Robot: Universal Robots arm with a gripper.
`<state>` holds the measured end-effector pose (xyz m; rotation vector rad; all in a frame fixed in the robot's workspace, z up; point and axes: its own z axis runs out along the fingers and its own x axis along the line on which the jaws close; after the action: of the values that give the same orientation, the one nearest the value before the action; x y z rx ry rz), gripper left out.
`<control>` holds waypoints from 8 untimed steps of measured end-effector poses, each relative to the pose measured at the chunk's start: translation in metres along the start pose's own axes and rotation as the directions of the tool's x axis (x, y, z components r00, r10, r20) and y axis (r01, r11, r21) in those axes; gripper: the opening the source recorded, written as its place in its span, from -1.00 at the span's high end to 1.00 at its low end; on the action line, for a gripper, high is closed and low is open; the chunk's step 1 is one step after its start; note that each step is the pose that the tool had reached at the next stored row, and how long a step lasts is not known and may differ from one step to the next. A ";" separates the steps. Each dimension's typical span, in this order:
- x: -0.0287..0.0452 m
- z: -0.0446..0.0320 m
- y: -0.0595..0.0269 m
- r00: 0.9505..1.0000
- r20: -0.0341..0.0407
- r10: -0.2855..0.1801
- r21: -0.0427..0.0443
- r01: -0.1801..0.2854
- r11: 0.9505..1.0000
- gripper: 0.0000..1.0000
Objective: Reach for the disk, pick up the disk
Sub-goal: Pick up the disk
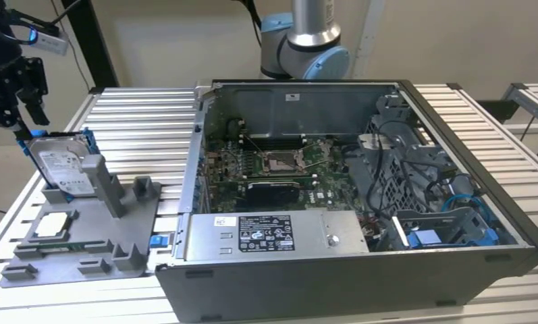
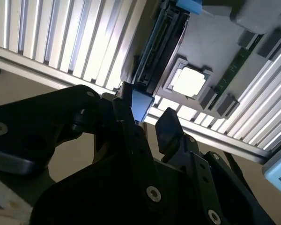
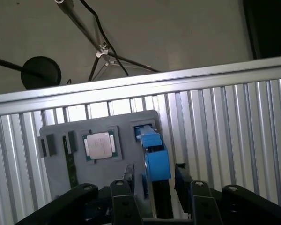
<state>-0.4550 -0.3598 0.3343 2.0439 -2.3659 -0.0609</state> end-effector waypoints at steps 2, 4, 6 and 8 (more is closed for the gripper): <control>0.0000 0.0019 -0.0001 1.000 0.011 -0.003 -0.002 0.003 1.000 -1.00; -0.0001 0.0048 -0.0001 1.000 0.017 -0.004 -0.002 0.004 1.000 -1.00; 0.0000 0.0083 -0.0002 1.000 0.020 -0.005 -0.003 0.005 1.000 -1.00; 0.0001 0.0119 -0.0004 1.000 0.021 -0.006 -0.003 0.006 1.000 -1.00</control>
<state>-0.4550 -0.3597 0.3224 2.0597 -2.3696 -0.0861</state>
